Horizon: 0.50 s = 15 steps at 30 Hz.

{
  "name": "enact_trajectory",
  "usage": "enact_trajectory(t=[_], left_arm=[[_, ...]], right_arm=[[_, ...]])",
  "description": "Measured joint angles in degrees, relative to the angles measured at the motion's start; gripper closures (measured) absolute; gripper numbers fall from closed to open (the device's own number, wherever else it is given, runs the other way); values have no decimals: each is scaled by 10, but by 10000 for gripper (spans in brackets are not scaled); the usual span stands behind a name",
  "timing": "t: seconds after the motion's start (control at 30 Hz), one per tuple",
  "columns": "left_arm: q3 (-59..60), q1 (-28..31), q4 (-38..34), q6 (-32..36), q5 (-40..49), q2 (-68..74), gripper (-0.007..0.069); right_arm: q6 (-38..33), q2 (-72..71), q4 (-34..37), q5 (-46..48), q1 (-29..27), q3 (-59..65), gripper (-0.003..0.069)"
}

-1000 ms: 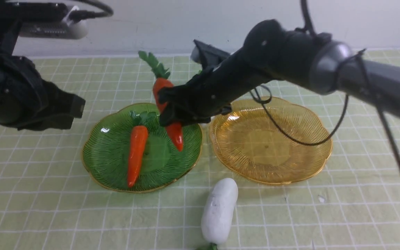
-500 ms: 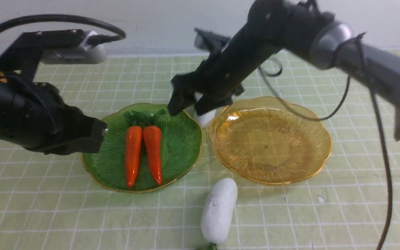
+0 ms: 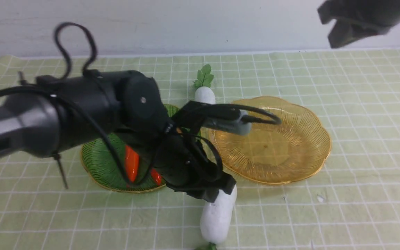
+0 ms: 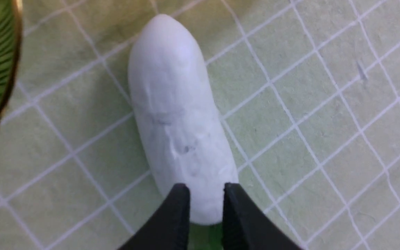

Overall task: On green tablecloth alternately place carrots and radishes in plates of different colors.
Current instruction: 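Pick up the vegetable and place it in the green plate with the right gripper, then pick up the white radish and place it on the plate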

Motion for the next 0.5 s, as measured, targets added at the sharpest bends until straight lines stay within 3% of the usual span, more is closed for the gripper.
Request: enact_trajectory(t=[0.07,0.13,0.17,0.27,0.33,0.43,0.47,0.5], left_arm=[[-7,-2,0,-13,-13,39,283],[-8,-2,1,-20,-19,55,223],[-9,-2,2,-28,-30,72,136],[-10,-2,-13,-34,-45,100,22],[-11,-4,-18,-34,-47,108,9],[-11,-4,-27,-32,-43,122,78],[-10,-3,-31,-36,-33,121,167],[-10,-3,-32,-36,-30,120,166]], right_arm=[[0,-30,-3,1,-12,58,674],[-3,-39,-3,2,-16,79,674],[-7,-45,-2,2,-17,98,674],[-11,-46,6,2,-18,115,674],[-12,-46,14,1,-19,117,674],[-17,-46,32,1,-19,117,674],[-26,-46,44,1,-20,117,674],[-27,-46,45,1,-20,117,674]])
